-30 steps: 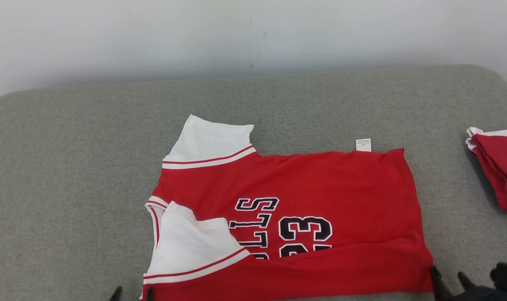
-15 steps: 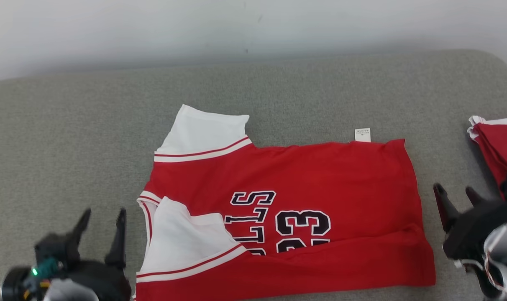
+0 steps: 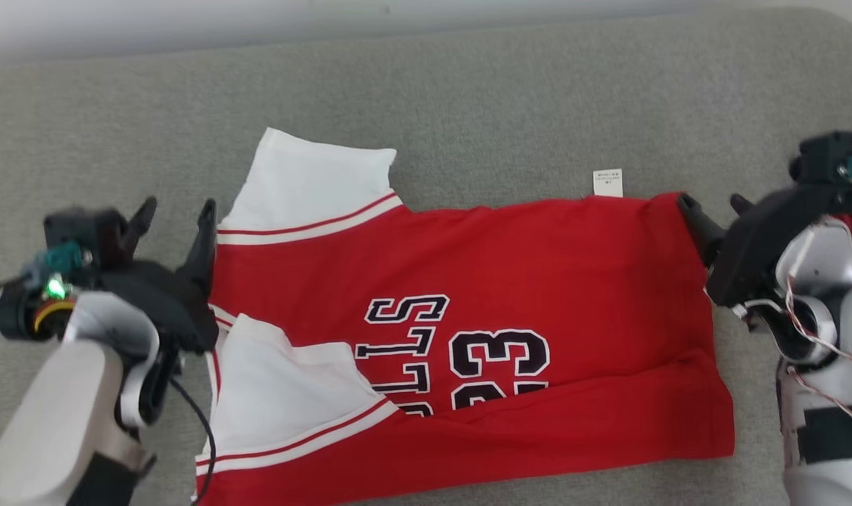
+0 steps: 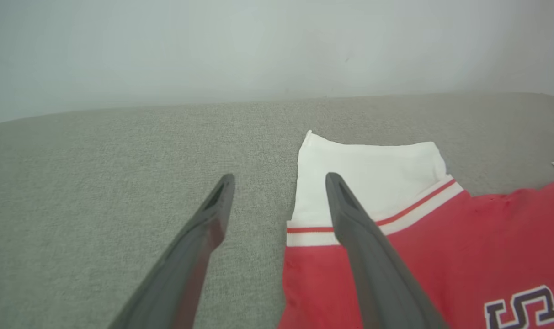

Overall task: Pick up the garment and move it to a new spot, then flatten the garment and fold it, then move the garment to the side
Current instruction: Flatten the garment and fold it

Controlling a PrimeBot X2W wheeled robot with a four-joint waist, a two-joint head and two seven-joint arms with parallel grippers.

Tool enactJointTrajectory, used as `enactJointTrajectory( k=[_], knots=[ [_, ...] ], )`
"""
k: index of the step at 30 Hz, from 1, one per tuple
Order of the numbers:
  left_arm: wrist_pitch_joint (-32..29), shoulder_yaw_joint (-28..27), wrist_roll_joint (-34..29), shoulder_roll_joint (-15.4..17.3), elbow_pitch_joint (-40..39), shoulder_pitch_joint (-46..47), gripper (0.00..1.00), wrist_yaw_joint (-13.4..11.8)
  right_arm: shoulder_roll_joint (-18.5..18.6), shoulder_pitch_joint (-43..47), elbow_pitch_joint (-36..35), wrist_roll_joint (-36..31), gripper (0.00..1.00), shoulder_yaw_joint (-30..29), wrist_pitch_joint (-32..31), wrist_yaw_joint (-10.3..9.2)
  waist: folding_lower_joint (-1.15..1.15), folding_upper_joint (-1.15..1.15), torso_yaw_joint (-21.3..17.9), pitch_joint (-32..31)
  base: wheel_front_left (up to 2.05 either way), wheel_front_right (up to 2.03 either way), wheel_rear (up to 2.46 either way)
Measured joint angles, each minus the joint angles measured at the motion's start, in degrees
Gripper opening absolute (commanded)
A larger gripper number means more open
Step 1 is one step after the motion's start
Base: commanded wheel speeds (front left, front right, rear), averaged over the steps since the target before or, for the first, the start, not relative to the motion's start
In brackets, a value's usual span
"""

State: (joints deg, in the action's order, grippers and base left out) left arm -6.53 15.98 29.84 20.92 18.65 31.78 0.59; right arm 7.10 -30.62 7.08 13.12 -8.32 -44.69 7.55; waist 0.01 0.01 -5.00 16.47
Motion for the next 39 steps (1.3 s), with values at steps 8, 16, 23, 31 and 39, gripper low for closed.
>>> enactJointTrajectory(
  k=[8, 16, 23, 31, 39],
  knots=[
    [-3.01, 1.07, 0.31, -0.77, 7.54, 10.53, 1.0, 1.45, 0.57, -7.2, 5.11, 0.6, 1.0, 5.94, -1.41, 0.0, 0.0, 0.0, -2.43, 4.01, 0.0, 0.0, 0.0],
    [-6.27, 2.24, 0.15, -0.93, 13.18, 17.34, 1.0, 2.38, 1.35, -10.79, 6.64, 1.99, 1.0, 7.7, 0.59, 0.0, 0.0, 0.0, -4.92, 7.88, 0.0, 0.0, 0.0],
    [-7.37, 2.63, -0.03, -0.69, 17.01, 19.76, 1.0, 1.52, 2.24, -10.69, 6.76, 3.2, 1.0, 9.16, 1.46, 0.0, 0.0, 0.0, -6.75, 10.09, 0.0, 0.0, 0.0],
    [-9.57, 3.75, -1.11, 0.59, 19.98, 21.84, 1.0, 1.46, 2.61, -11.22, 6.25, 3.78, 1.0, 11.06, 1.76, 0.0, -0.02, -0.01, -8.05, 11.11, 0.0, 0.0, 0.0],
    [-15.23, 4.64, -0.4, 1.96, 19.36, 24.05, 1.0, 2.96, 3.54, -13.65, 5.83, 2.61, 1.0, 9.23, -1.3, 0.0, -0.02, -0.01, -8.57, 12.74, 0.0, 0.0, 0.0]
  ],
)
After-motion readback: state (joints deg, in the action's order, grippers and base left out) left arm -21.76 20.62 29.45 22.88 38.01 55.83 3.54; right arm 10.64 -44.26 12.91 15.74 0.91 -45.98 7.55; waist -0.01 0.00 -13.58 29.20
